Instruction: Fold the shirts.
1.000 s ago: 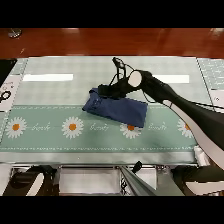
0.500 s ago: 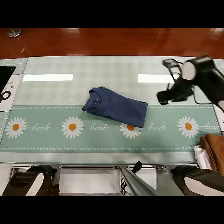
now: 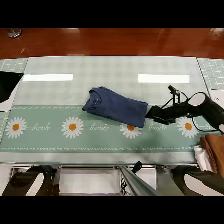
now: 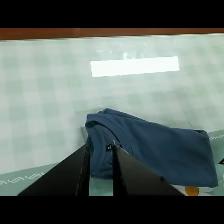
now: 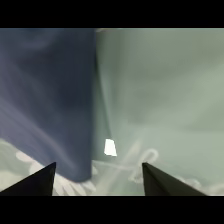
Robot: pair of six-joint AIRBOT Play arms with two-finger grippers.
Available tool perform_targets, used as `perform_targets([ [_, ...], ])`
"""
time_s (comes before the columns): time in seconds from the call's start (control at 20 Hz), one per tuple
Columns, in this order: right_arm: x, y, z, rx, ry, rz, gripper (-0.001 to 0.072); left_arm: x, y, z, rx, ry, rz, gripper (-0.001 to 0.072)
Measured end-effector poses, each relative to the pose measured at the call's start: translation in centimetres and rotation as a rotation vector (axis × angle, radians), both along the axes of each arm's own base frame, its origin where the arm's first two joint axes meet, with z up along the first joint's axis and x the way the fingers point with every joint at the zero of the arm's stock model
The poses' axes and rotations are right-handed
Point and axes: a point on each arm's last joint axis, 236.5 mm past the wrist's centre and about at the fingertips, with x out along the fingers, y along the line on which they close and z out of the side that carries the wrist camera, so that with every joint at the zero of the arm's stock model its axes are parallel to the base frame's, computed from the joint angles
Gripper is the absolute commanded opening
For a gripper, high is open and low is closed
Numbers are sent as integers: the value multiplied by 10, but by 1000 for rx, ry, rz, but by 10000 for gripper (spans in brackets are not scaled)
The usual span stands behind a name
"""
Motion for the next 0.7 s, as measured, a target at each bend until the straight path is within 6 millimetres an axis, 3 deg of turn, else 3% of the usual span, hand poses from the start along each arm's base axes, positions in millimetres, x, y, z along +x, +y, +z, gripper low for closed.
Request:
perform_targets([
  [0.2, 6, 34, -13, 64, -10, -38, 584, 2, 0, -5, -5, 24, 2, 191],
  [0.25, 8, 43, -15, 82, -12, -50, 527, 3, 0, -6, -8, 31, 3, 191],
  [0.35, 12, 55, -20, 93, -22, -65, 88, 5, 0, -8, -13, 40, 6, 191],
  [0.4, 14, 58, -22, 95, -29, -73, 20, 6, 0, -9, -13, 45, 6, 191],
  [0.55, 30, 63, -7, 124, -75, -77, 20, 9, 0, -12, -16, 57, 8, 191],
  [0.7, 57, 52, 44, 137, -196, -29, 20, 14, 0, -17, -16, 72, 9, 191],
])
